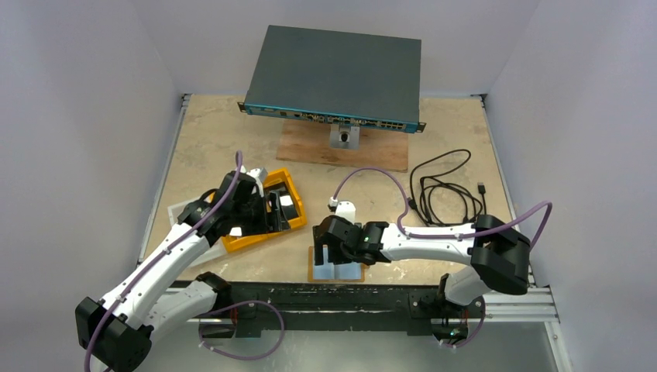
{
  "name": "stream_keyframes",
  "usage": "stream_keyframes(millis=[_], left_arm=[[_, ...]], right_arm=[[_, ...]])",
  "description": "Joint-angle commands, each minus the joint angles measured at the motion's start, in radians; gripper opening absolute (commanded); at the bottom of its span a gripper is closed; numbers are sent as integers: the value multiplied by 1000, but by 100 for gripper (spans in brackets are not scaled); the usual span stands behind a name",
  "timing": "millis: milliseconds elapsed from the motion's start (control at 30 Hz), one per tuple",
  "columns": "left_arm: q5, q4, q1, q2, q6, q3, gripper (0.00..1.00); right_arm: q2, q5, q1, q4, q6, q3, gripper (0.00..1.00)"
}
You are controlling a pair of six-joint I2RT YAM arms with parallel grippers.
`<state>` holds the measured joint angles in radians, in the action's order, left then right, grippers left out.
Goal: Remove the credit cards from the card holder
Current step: Close the card holder at the corner of the board.
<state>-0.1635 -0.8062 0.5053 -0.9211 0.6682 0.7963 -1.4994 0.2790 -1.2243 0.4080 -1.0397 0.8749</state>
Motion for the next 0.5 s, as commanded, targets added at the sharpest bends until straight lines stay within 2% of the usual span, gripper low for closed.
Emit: stream_keyframes(millis=[0,167,367,467], left_arm=[[6,33,2,11,-6,-8,71],[9,32,1,10,-5,-17,71],[8,35,0,4,-5,-18,71],[0,41,1,-1,-4,-21,71]], right_arm=[[-19,34,-13,8,-2,51,82],[-83,60,-38,56,7,105,76],[-165,70,-52,104,6,151,63],[-194,57,-52,104,6,153,61]])
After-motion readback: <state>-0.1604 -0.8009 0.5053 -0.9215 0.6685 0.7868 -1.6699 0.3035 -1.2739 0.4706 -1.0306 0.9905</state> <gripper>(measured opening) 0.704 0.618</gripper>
